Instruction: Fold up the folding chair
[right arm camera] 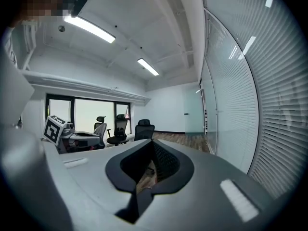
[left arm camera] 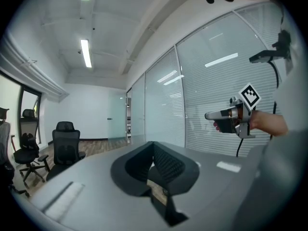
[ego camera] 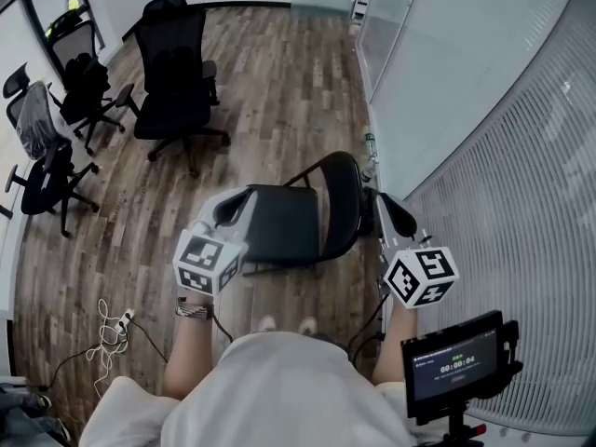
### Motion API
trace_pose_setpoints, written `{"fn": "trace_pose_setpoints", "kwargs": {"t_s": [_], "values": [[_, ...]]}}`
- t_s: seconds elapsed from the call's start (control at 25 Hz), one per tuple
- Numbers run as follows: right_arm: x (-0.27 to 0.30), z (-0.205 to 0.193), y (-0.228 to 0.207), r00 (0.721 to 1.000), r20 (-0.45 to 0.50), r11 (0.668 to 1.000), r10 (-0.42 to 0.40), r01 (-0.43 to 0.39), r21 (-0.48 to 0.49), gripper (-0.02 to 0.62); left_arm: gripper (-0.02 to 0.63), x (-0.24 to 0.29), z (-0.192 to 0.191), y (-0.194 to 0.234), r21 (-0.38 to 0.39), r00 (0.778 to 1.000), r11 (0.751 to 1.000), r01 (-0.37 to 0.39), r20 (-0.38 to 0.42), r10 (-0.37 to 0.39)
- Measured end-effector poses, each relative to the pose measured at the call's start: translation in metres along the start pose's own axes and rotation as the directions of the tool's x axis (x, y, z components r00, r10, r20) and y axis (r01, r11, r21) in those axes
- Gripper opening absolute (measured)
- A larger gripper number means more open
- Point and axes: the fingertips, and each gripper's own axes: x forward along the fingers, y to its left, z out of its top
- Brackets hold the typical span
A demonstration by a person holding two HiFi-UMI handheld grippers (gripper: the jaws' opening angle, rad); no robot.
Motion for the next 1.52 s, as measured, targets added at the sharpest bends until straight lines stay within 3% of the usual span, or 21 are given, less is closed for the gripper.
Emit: {"fn": "trace_pose_setpoints", "kwargs": {"t_s": [0.2,0.52,0.88,1.2,1.32,1.52], "values": [[-0.001,0.004,-0.021,0.999,0.005,0.999,0.034,-0.034,-0.001,0.002,0.0,0.014,0.007,-0.006,-0.014,0.998,0.998,-0.057,-0.008,0.057],[0.005,-0.016,-0.04,0.992,-0.026,0.993,0.121,-0.121,0.0,0.002,0.0,0.023,0.0,-0.031,0.007,0.997,0.997,-0.073,0.028,0.073],[0.016,-0.016,-0.078,0.986,-0.032,0.985,0.166,-0.164,0.055,0.029,0.035,0.033,-0.013,-0.041,0.04,0.984,0.986,-0.161,-0.066,0.163],[0.036,-0.036,-0.088,0.983,-0.087,0.982,0.165,-0.155,0.107,0.071,0.078,0.033,-0.046,-0.014,-0.044,0.971,0.978,-0.204,-0.139,0.196],[0.046,-0.049,-0.095,0.98,-0.125,0.983,0.153,-0.139,0.116,0.097,0.095,0.041,-0.069,0.0,-0.107,0.97,0.975,-0.195,-0.17,0.175],[0.07,-0.066,-0.106,0.97,-0.197,0.983,0.145,-0.117,0.144,0.126,0.142,0.061,-0.109,0.028,-0.147,0.96,0.977,-0.156,-0.256,0.114]]}}
